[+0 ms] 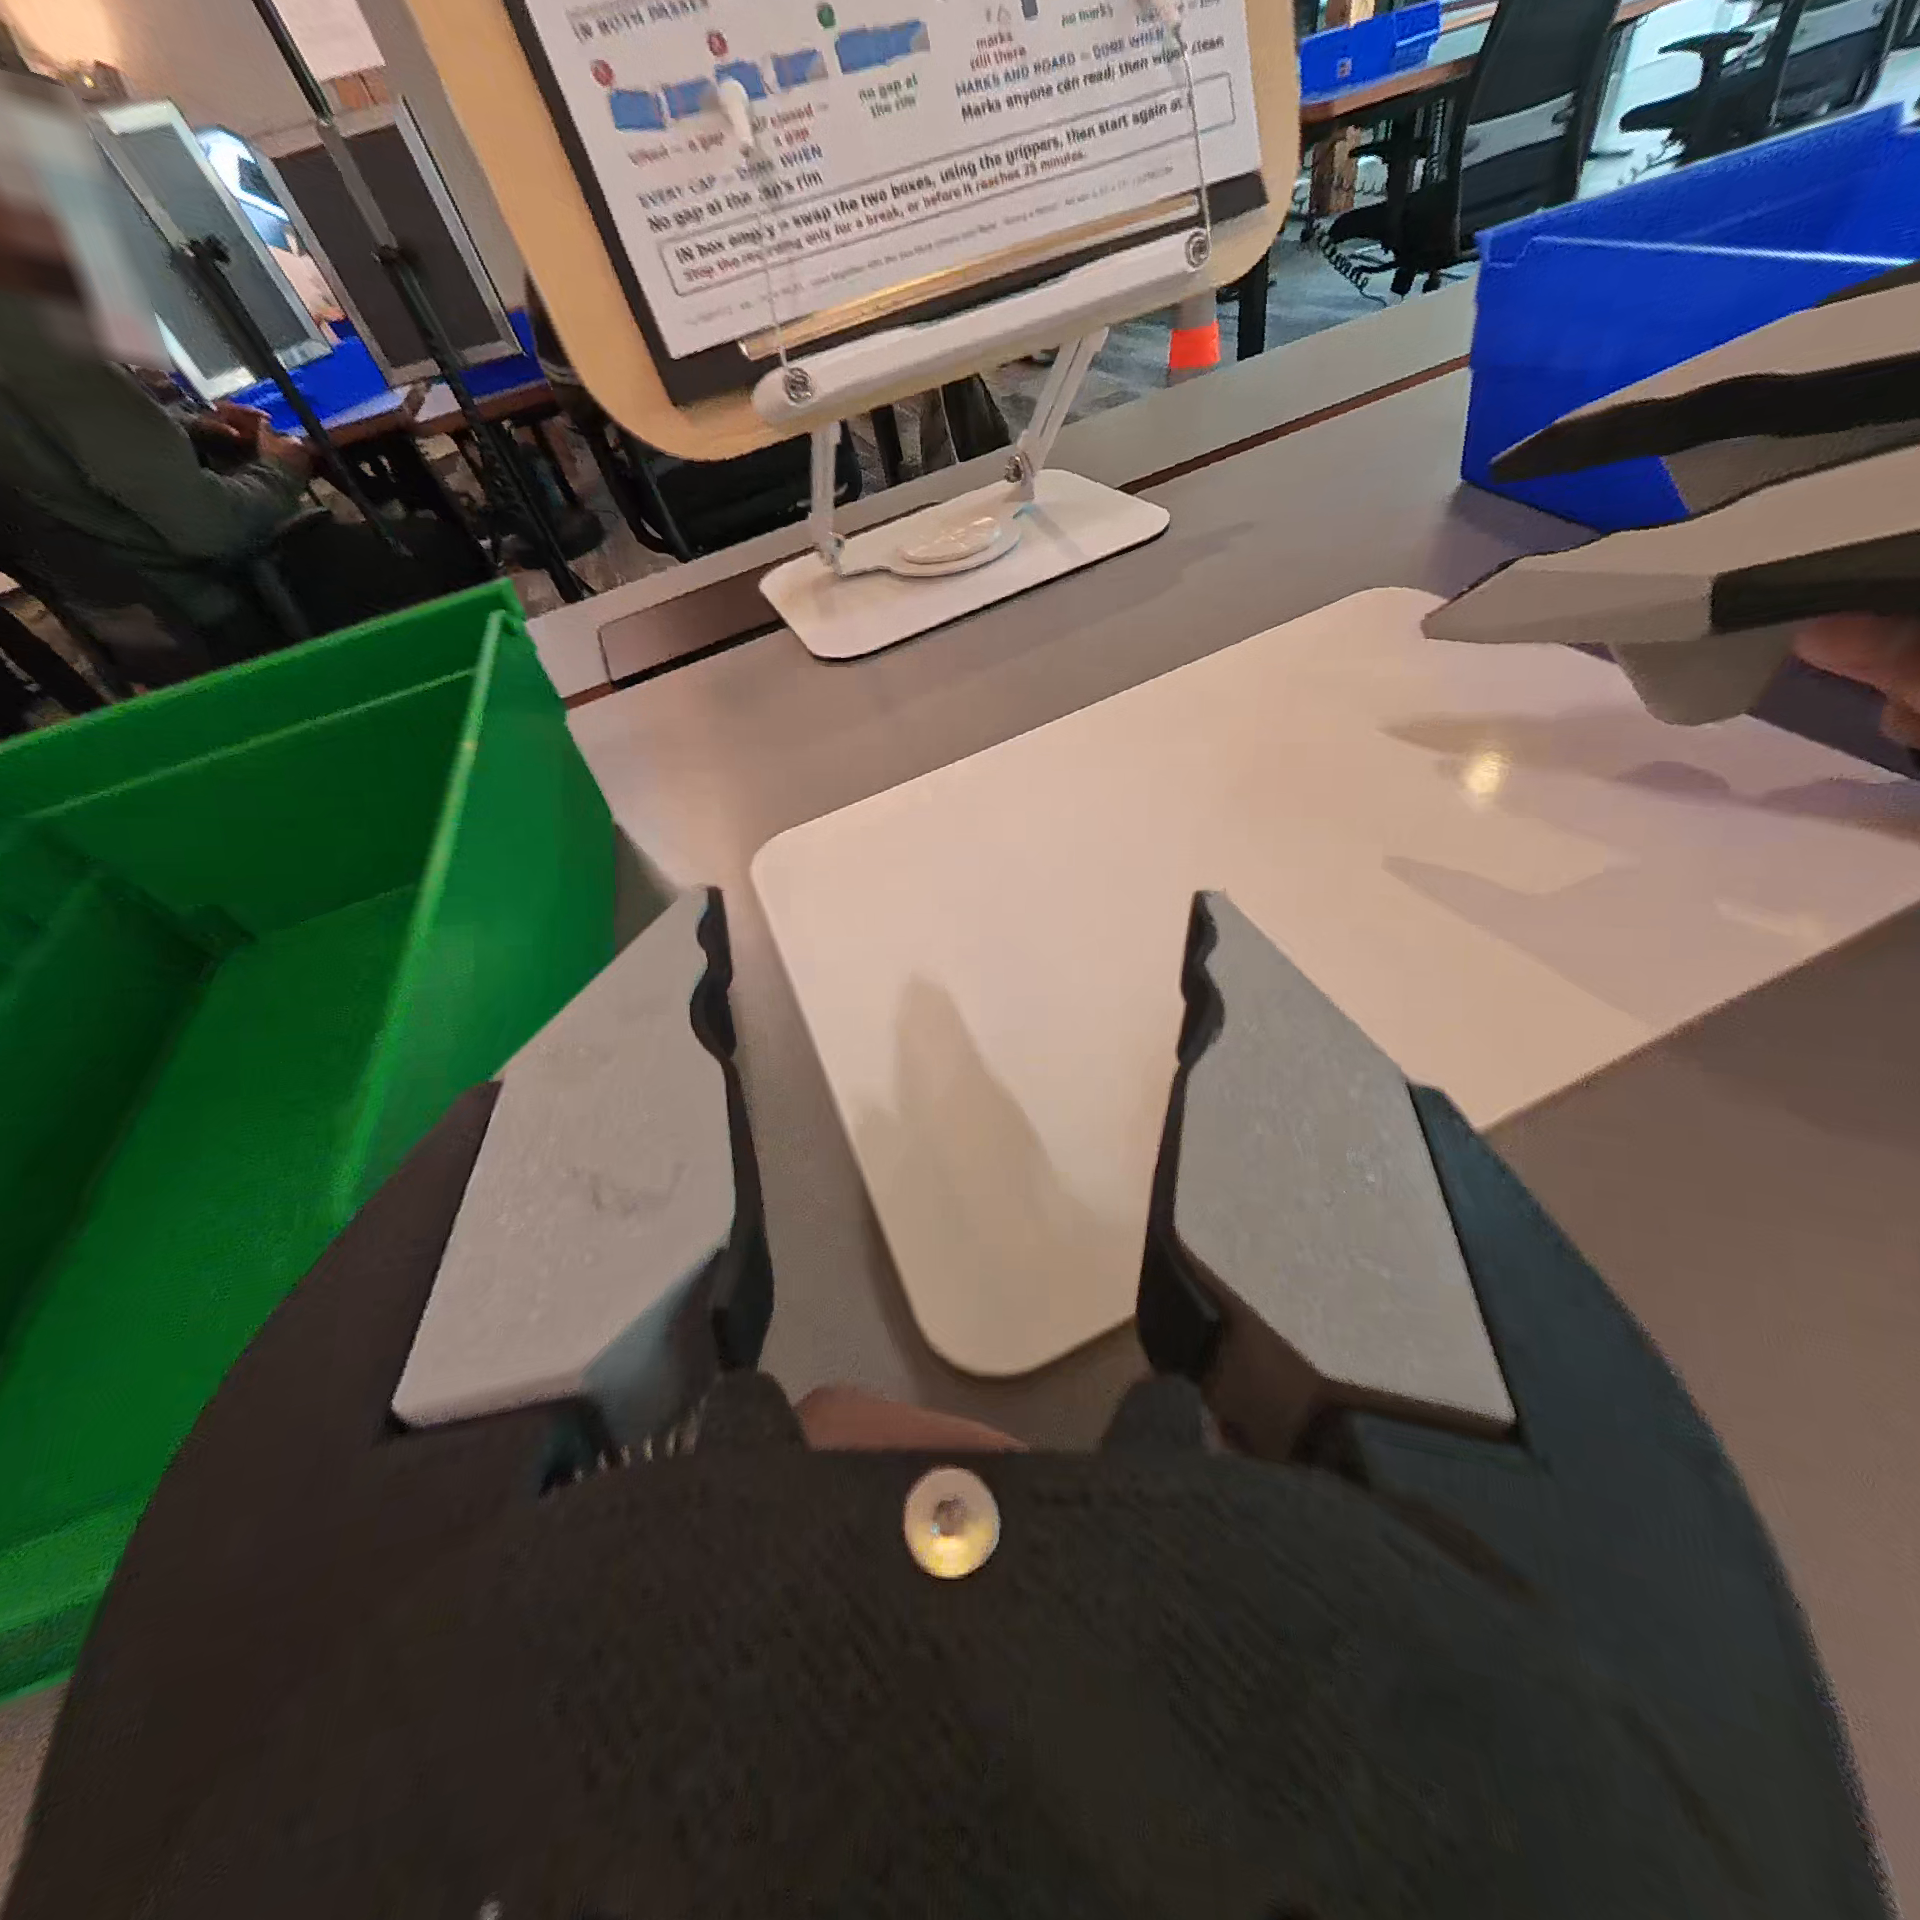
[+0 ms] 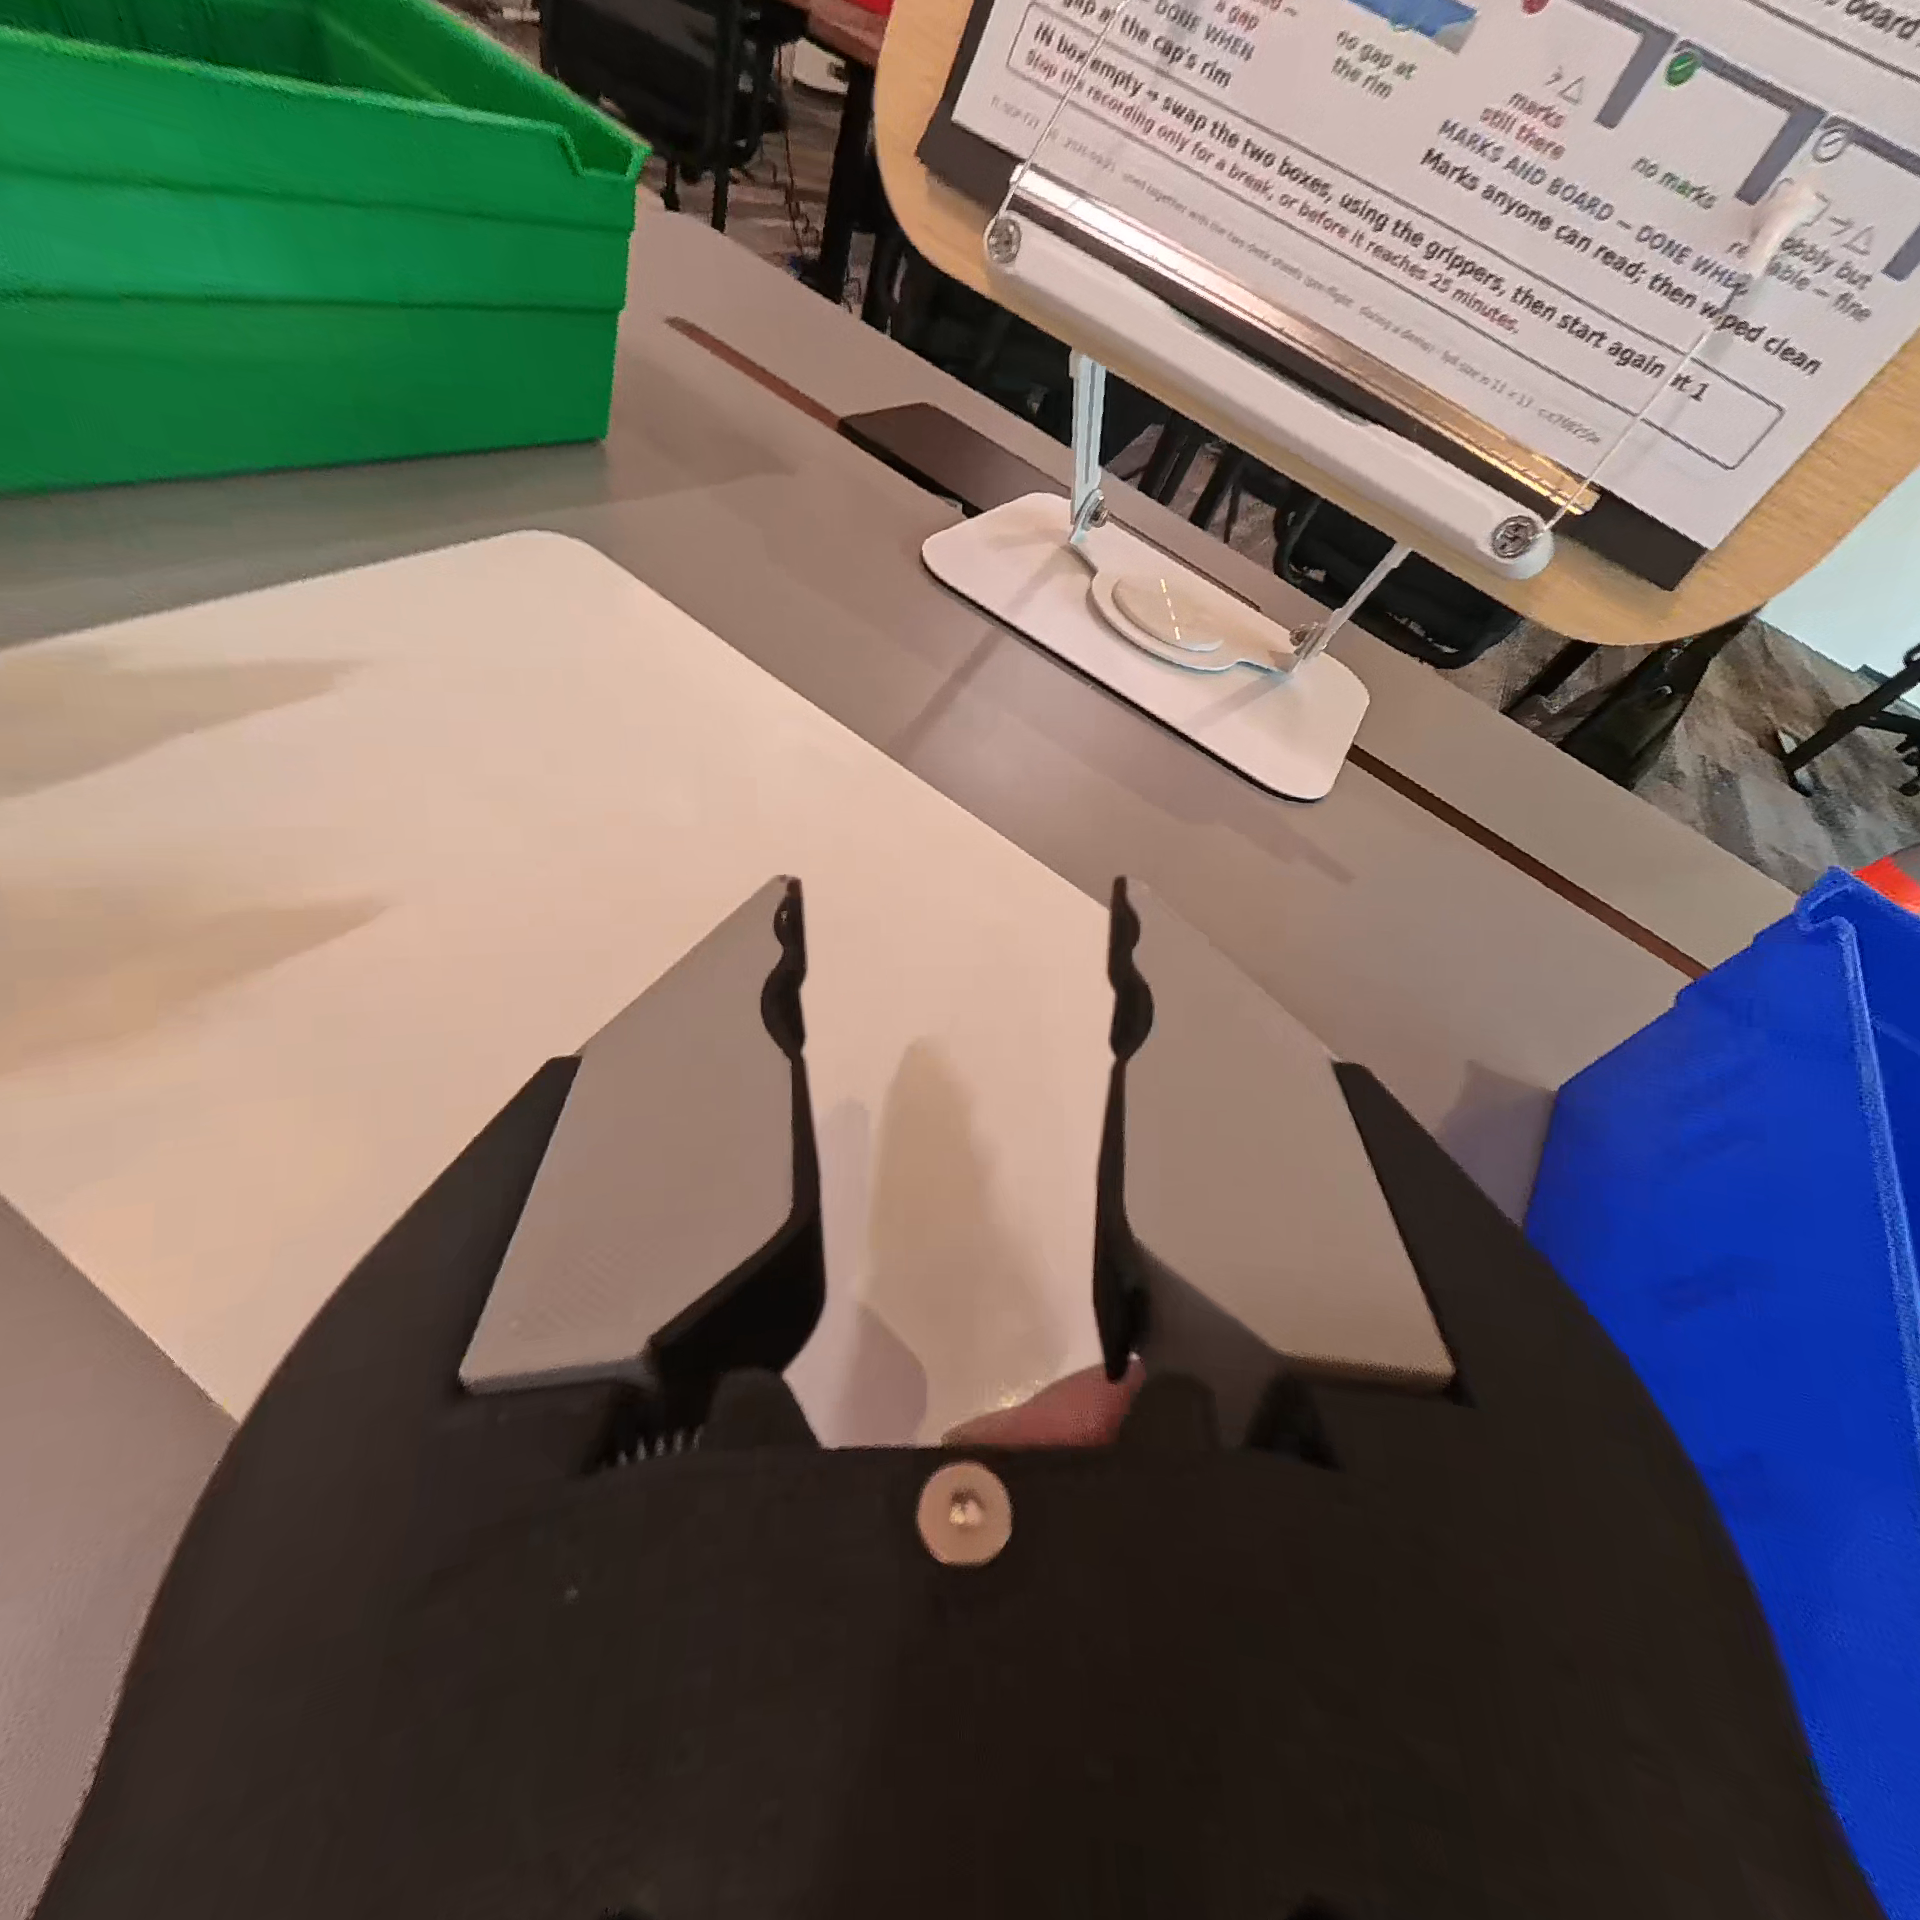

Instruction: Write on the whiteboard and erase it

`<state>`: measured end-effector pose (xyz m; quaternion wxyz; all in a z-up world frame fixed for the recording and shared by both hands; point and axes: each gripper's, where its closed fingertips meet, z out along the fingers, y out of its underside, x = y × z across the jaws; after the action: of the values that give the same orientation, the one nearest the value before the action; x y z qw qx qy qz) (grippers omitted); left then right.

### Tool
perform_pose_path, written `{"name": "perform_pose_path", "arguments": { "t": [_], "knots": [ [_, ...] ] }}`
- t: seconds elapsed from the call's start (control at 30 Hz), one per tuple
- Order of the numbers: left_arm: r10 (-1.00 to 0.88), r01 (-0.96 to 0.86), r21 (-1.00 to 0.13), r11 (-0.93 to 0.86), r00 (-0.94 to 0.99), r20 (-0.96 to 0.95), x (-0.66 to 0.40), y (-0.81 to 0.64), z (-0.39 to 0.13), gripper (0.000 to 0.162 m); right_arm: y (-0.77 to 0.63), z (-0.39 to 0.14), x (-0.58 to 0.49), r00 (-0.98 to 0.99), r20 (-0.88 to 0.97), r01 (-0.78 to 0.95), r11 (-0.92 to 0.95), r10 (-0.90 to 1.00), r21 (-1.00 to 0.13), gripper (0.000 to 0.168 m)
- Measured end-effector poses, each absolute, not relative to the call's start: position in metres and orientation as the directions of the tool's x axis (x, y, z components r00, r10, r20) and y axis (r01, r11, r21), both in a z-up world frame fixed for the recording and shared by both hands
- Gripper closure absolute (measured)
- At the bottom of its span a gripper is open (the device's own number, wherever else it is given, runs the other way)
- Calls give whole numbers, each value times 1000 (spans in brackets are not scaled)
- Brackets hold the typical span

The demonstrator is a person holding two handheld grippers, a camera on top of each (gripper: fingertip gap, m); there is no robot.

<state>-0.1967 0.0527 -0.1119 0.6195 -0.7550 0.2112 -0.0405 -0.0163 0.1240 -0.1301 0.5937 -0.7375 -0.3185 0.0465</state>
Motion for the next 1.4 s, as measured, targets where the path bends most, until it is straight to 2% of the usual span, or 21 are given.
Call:
{"name": "perform_pose_path", "arguments": {
  "t": [0.13,0.23,0.43,0.53,0.57,0.6,0.77,0.87,0.93,0.97,1.0,1.03,1.1,1.4],
  "knots": [
    [-360,-206,-972,-117,920,-152,-228,22,-80,77,123,-125,-15,804,280,376,-83,524,-923,107],
    [-261,-183,-973,-139,955,-143,-272,18,-74,83,123,-124,-13,810,285,374,-77,513,-924,104],
    [-136,-187,-943,-277,979,-154,-333,29,-100,82,123,-119,-4,835,293,361,-62,465,-930,98],
    [-260,-148,-908,-393,964,-44,-319,32,-134,85,119,-108,4,860,292,333,-25,418,-943,93],
    [-284,-130,-901,-414,959,-8,-315,33,-142,93,118,-105,7,867,289,324,-19,407,-946,92],
    [-271,-128,-898,-420,963,-11,-318,37,-148,98,116,-104,8,868,283,316,-14,407,-949,92],
    [-221,-180,-901,-394,970,-97,-323,52,-148,97,108,-105,13,872,265,297,-15,413,-955,93],
    [-243,-163,-895,-416,968,-63,-315,62,-152,106,106,-107,16,878,255,289,-25,406,-957,93],
    [-239,-203,-897,-393,964,-113,-315,66,-153,118,103,-106,19,883,248,280,-23,400,-960,93],
    [-265,-221,-892,-394,957,-120,-311,65,-154,142,100,-105,21,885,246,276,-20,396,-961,93],
    [-259,-237,-884,-403,956,-138,-312,64,-155,154,97,-105,23,887,244,273,-17,393,-962,93],
    [-233,-269,-874,-404,954,-187,-319,65,-154,158,94,-104,24,887,241,268,-13,395,-963,94],
    [-210,-300,-861,-410,950,-232,-331,64,-154,160,89,-105,26,885,240,266,-11,399,-964,96],
    [-251,-152,-928,-339,966,-67,-352,47,-119,161,71,-92,55,923,214,217,27,320,-976,95]
  ]
}}
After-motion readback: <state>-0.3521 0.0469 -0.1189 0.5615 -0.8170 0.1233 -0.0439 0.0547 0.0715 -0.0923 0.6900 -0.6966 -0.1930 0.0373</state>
